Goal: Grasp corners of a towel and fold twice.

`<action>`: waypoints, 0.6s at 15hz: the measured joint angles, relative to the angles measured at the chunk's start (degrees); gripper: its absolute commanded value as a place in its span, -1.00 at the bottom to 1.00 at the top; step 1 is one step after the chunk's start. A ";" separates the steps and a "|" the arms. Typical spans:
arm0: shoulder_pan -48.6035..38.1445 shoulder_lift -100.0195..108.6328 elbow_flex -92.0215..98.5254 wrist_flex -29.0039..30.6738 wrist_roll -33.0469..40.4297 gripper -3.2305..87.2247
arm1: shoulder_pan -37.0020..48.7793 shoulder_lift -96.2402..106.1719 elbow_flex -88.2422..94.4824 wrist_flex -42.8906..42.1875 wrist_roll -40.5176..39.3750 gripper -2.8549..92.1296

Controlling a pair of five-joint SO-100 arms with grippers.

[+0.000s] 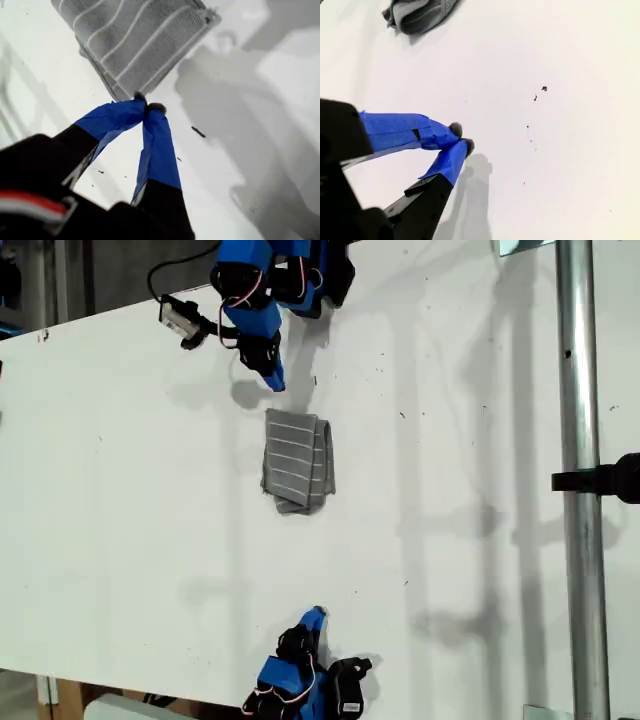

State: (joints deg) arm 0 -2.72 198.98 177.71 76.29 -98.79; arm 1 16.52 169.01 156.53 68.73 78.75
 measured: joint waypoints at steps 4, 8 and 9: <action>-0.53 0.00 0.00 -0.09 11.34 -0.84 | -5.19 19.07 9.76 12.74 14.94 -0.61; -0.18 0.00 0.62 -0.97 39.29 -0.85 | -5.71 19.34 9.76 14.24 6.94 -0.61; -0.18 0.00 0.70 -0.97 39.99 -0.85 | -5.80 19.34 9.76 14.24 6.59 -0.61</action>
State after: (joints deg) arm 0 -2.90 198.98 178.42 75.32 -58.80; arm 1 10.72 188.35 166.29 82.97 85.34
